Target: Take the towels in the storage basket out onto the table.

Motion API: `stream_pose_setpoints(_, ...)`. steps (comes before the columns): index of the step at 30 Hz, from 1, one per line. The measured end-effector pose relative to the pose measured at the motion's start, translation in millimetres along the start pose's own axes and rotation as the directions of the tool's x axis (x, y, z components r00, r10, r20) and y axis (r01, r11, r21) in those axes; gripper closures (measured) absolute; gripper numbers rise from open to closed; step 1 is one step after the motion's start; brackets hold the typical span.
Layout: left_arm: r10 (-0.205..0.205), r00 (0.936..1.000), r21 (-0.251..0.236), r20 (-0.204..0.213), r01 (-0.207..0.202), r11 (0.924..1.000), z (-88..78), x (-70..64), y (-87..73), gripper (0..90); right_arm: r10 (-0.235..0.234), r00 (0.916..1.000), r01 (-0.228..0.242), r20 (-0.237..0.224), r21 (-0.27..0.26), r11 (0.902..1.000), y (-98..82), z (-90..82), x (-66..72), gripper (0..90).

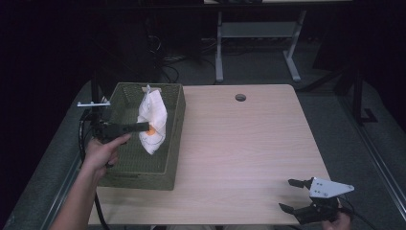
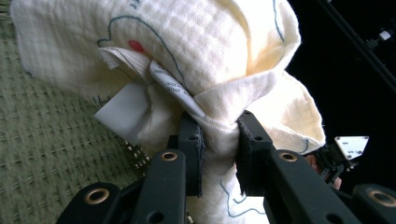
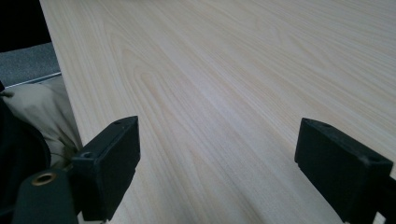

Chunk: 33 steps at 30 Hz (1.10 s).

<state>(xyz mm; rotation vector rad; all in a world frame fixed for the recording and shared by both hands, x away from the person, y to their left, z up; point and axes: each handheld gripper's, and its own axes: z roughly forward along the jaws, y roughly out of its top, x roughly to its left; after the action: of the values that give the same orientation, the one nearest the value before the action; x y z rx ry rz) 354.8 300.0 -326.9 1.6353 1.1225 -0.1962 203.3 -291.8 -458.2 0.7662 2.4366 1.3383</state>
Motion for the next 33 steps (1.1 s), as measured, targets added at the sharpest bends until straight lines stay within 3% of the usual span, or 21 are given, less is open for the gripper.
stream_pose_setpoints(24,0.06,0.9978,0.073,0.027,-0.062,0.9954,39.9,-26.8,11.5,75.0,0.0,1.0,0.0,-0.004,-0.009,1.0,-0.1,-2.7,1.1,13.8)
stream_pose_setpoints(33,0.066,0.9968,0.101,0.046,-0.071,0.9924,63.1,-34.7,12.5,75.0,0.0,1.0,0.0,0.0,-0.021,0.9998,-0.9,-4.6,0.4,13.8)
